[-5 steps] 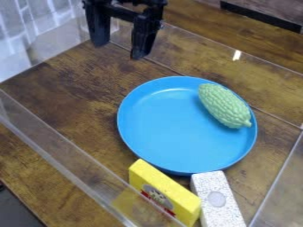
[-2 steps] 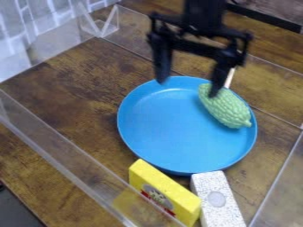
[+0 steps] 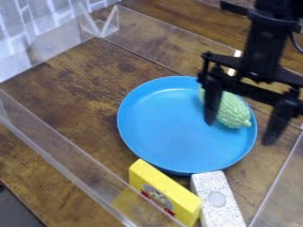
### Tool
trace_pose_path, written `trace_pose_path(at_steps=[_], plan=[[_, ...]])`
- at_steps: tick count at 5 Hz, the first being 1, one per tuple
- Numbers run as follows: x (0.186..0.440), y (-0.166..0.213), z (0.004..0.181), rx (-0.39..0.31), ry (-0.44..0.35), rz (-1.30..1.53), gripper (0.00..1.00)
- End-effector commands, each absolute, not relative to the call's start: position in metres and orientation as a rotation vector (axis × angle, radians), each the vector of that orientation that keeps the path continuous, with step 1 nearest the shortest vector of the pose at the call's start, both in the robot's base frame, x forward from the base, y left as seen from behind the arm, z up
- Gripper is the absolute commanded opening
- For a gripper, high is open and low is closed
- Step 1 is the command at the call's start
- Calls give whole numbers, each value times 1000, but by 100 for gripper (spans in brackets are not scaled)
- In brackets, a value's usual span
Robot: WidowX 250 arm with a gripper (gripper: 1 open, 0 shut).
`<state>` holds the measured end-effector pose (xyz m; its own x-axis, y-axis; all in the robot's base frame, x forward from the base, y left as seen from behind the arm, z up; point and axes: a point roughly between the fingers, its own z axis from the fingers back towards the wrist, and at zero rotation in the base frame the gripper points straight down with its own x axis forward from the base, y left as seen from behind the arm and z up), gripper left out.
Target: Put the white object in the blue tray
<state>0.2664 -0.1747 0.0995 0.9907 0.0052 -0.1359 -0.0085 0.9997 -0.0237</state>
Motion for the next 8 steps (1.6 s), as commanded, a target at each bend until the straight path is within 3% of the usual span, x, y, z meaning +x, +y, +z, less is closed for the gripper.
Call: trace_pose_path(at_steps=[1, 3, 4, 5, 8], plan=[[264, -181, 108, -52, 96, 5, 100], [256, -169, 78, -47, 109, -77, 100], [259, -172, 48, -56, 109, -20, 100], [259, -168, 36, -61, 109, -18, 100], [260, -163, 26, -40, 155, -89, 100]])
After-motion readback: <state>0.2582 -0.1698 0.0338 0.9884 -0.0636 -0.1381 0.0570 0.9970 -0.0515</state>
